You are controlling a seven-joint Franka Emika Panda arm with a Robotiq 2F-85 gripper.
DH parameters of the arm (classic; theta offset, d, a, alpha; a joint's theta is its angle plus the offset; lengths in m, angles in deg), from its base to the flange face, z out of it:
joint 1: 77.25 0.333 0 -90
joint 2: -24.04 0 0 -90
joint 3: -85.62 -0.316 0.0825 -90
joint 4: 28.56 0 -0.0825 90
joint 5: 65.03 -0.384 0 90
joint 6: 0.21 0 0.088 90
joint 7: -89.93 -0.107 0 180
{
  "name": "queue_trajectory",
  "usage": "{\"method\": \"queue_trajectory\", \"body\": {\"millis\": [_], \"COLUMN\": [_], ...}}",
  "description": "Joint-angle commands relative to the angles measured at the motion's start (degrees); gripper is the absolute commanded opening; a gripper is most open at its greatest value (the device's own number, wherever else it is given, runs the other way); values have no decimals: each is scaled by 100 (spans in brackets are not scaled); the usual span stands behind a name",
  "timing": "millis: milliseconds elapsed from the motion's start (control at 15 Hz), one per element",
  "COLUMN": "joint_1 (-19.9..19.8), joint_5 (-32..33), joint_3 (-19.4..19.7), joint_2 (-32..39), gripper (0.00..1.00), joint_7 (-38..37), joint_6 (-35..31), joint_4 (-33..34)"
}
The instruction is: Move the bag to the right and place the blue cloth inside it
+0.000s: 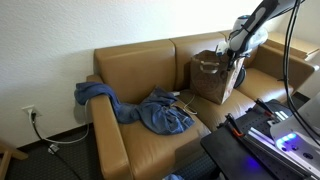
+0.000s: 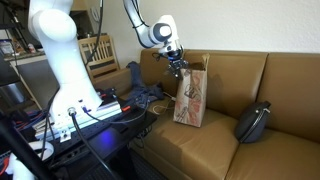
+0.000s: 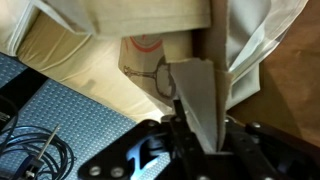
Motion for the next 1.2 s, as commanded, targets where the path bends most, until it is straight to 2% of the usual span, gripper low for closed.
{"method": "queue_trajectory", "body": {"millis": [0,133,267,400,467,667,800,933,1067,1133], "joint_1": [-154,-85,97,122,73,1,9,291,633,166], "joint_5": [-580,-709,-451,-167,-119,188,58,-597,-1469,-1094], "joint_3": [-208,-184,-16,-122,-316,-875,-1389,-1824,-2032,-2214], "joint_2": [-620,-1081,-1612,-2233,-2596,-3509,-4003,-4006,-3928,-4058], "gripper": [53,68,81,95,99,100,100,100,100,100], "joint_7": [841,1126,1103,1134,1328,1469,1637,2055,2691,2259], "joint_6": [289,444,687,905,967,935,973,957,761,872], "joint_4": [-182,-346,-503,-689,-824,-1090,-1121,-905,-806,-883]}}
